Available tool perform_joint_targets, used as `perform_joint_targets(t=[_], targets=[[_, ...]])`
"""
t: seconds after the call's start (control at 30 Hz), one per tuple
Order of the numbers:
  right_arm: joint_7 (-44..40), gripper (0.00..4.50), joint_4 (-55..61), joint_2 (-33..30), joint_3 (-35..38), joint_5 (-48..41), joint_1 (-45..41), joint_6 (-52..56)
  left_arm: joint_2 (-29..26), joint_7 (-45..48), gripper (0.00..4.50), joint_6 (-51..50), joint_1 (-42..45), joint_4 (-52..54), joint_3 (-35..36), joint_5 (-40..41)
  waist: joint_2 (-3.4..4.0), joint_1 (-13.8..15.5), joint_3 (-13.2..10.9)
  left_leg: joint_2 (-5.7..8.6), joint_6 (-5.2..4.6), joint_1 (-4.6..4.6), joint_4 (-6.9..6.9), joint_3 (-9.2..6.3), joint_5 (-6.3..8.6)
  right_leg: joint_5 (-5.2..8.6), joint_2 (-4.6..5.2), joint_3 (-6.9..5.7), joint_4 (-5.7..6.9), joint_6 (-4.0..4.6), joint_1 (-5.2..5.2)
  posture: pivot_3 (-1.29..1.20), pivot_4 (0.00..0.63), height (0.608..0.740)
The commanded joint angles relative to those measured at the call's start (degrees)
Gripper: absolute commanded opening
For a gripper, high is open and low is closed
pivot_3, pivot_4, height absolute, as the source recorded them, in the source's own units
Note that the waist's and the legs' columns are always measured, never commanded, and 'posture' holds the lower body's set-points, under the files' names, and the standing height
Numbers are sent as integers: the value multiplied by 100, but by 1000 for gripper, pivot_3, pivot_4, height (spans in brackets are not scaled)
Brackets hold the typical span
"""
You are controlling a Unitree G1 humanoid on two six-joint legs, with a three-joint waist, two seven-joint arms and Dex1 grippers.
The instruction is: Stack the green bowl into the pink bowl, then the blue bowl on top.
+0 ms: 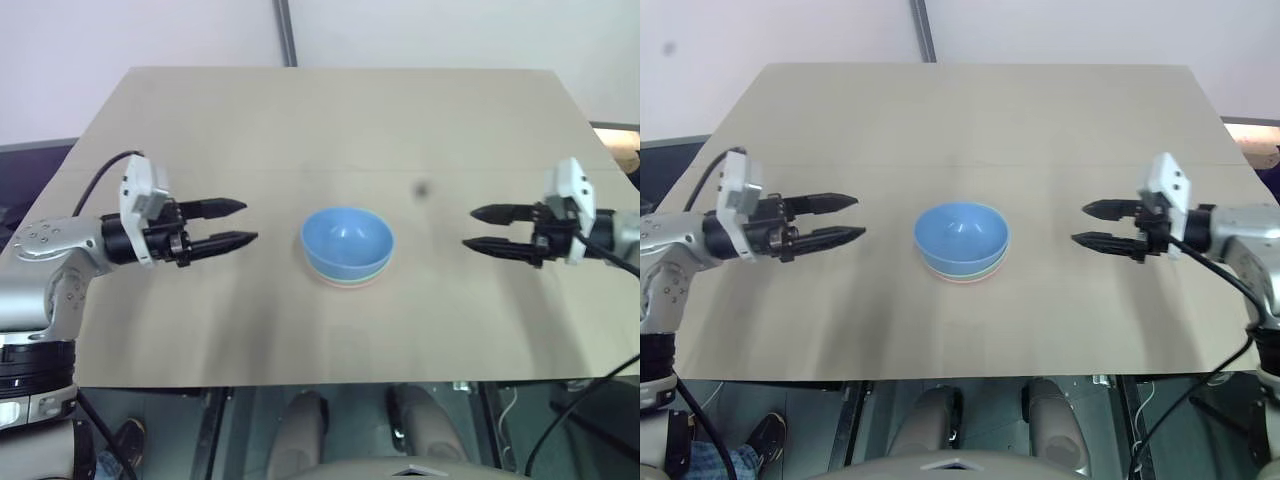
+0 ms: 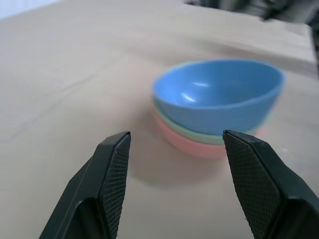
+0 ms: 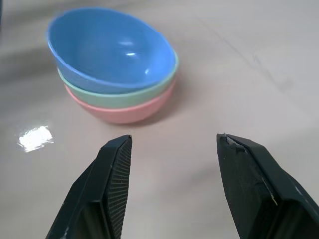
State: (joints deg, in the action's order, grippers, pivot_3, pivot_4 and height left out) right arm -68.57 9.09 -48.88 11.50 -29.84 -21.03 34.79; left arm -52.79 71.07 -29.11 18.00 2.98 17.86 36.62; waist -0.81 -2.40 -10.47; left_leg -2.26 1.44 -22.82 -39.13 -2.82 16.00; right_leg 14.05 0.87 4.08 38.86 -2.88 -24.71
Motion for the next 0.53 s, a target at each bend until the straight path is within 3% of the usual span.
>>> perform_joint_targets(t=[0.03, 0.23, 0.53], targets=[[-222, 2970, -324, -134, 560, -104, 308, -580, -32, -266, 3121, -312, -282, 472, 514, 376, 0, -1, 0, 0, 0, 2, 0, 1, 0, 0, 0, 0, 0, 0, 1, 0, 150, 740], [-714, 2970, -745, -264, 946, -391, 553, -952, -24, -536, 3121, -408, -1000, 959, 888, 464, 1, -2, 0, -2, 0, 10, 0, 3, 0, 0, -1, 3, 5, 0, 4, 0, 150, 740], [-1007, 2970, -1186, -391, 841, -305, 355, -1391, -4, -565, 3121, 29, -1575, 1191, 1084, 292, 1, 5, 0, -1, 0, 16, 0, 3, 0, 0, -1, 3, 2, 0, 12, 0, 150, 740]])
